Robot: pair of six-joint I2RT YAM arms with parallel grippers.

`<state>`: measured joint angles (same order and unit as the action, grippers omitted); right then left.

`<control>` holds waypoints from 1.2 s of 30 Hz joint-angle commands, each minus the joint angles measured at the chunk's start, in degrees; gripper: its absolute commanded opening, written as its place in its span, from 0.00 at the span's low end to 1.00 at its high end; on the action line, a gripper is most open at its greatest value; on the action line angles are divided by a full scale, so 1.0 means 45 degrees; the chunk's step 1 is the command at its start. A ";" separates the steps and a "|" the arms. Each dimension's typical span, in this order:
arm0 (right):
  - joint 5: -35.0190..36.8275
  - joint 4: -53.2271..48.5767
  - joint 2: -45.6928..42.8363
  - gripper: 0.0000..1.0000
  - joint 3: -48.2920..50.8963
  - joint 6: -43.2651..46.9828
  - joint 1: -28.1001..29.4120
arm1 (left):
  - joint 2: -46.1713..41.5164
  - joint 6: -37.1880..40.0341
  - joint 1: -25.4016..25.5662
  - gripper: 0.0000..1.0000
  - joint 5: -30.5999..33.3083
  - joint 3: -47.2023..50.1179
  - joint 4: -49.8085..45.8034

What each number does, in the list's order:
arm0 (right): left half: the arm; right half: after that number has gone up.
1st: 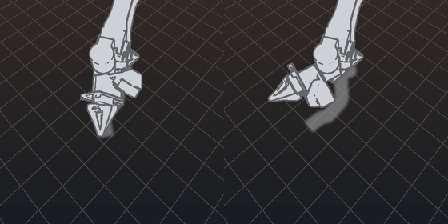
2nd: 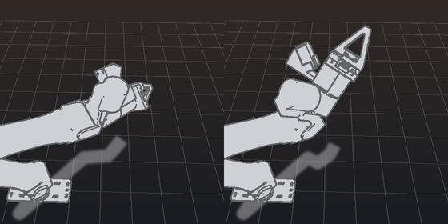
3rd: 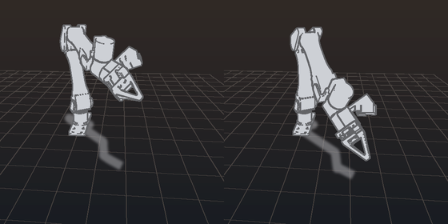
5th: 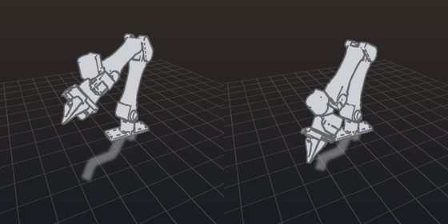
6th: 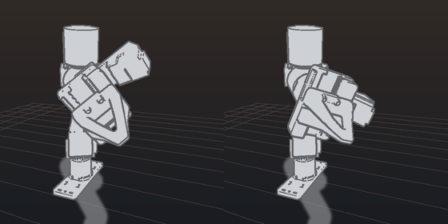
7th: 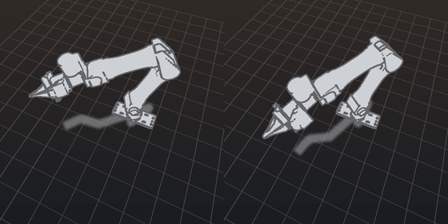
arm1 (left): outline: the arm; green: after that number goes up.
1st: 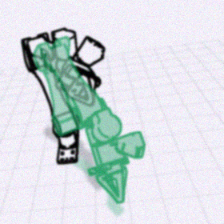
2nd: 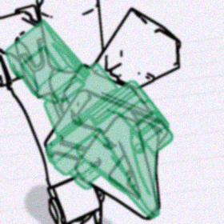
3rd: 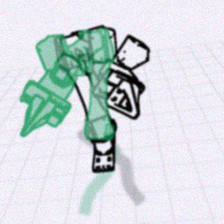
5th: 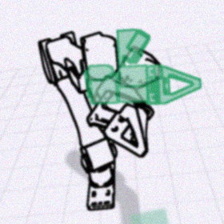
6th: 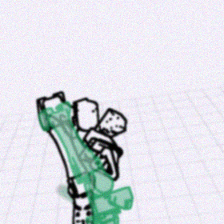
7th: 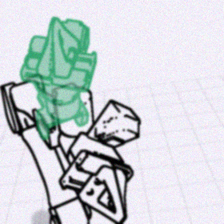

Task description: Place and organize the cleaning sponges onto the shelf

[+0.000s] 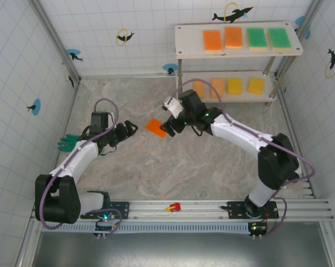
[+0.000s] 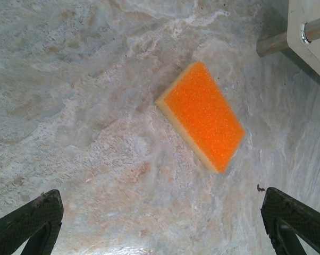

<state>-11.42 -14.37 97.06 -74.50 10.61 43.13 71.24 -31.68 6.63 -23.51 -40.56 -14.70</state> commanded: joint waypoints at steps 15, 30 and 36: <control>-0.0546 0.0249 0.3911 0.98 -0.1674 -0.0717 0.0227 | -0.0441 0.0152 -0.0119 0.97 0.0231 -0.0372 -0.0601; 0.0489 -0.0048 0.5126 0.98 -0.2597 -0.0357 0.0263 | -0.0392 0.0136 -0.0126 0.97 0.0193 -0.0133 -0.0391; 0.0826 -0.0451 0.5576 0.98 -0.3151 0.0053 0.0273 | -0.0373 0.0171 -0.0123 0.97 0.0218 -0.0088 -0.0349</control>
<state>-9.10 -14.68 120.77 -85.54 9.39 43.92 69.93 -31.68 6.59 -22.90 -40.64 -16.21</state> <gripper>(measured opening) 0.980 0.974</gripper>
